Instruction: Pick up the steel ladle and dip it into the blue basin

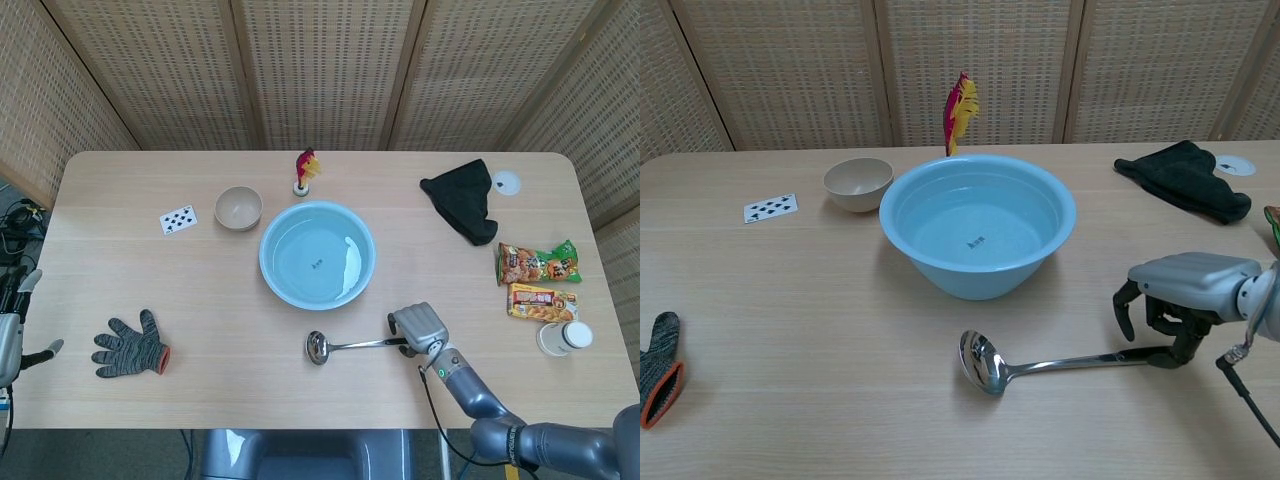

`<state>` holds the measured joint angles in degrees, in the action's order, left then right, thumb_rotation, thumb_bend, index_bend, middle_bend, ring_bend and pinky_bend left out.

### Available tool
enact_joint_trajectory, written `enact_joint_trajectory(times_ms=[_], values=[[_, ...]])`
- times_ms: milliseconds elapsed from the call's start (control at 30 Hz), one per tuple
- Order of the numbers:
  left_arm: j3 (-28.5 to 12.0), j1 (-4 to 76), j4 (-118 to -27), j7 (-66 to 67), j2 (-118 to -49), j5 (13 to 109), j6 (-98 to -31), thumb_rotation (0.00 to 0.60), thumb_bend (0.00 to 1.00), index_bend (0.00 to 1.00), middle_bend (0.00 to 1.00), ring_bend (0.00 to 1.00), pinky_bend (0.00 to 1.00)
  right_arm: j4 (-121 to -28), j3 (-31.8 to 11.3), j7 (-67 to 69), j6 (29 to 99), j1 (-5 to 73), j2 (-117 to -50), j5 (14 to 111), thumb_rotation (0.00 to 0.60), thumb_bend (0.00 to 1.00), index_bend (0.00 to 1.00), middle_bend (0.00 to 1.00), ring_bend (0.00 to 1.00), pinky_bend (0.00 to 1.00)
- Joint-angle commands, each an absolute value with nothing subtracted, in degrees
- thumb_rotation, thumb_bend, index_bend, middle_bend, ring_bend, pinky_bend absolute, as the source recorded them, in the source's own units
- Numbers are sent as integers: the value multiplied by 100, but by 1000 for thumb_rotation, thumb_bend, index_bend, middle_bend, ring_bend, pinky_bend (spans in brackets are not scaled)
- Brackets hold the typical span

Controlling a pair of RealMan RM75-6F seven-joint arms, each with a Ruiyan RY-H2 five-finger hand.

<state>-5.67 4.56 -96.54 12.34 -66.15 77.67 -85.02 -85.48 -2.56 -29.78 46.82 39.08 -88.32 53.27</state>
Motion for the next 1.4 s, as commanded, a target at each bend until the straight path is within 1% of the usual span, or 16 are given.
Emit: enact_joint_trajectory(times_ms=[33, 600, 967, 1033, 1233, 1400], values=[[-566, 460, -9652, 1234, -6613, 7764, -8498, 600, 0, 0, 0, 0, 0, -8514, -242, -3027, 4730, 3937, -8898, 5269, 600, 476, 514, 969, 1000, 1000], [-590, 465, -9661, 1172, -6563, 7695, -8500, 600, 0, 0, 0, 0, 0, -8246, -152, -3072, 4830, 3998, -9242, 5211, 600, 500, 525, 969, 1000, 1000], [-572, 455, -9691, 1175, -6553, 7681, -8508, 600, 0, 0, 0, 0, 0, -8078, -91, -3143, 4810, 4018, -9302, 5102, 600, 509, 528, 969, 1000, 1000], [-566, 456, -9694, 1186, -6555, 7690, -8511, 600, 0, 0, 0, 0, 0, -8058, -82, -3170, 4807, 4029, -9306, 5089, 600, 523, 532, 970, 1000, 1000], [-562, 455, -9702, 1192, -6557, 7692, -8521, 600, 0, 0, 0, 0, 0, -8007, -45, -3236, 4757, 4055, -9304, 4999, 600, 611, 562, 975, 1000, 1000], [-558, 459, -9702, 1191, -6555, 7693, -8514, 600, 0, 0, 0, 0, 0, -8044, -21, -3247, 4667, 4077, -9231, 4883, 600, 686, 656, 984, 1000, 1000]])
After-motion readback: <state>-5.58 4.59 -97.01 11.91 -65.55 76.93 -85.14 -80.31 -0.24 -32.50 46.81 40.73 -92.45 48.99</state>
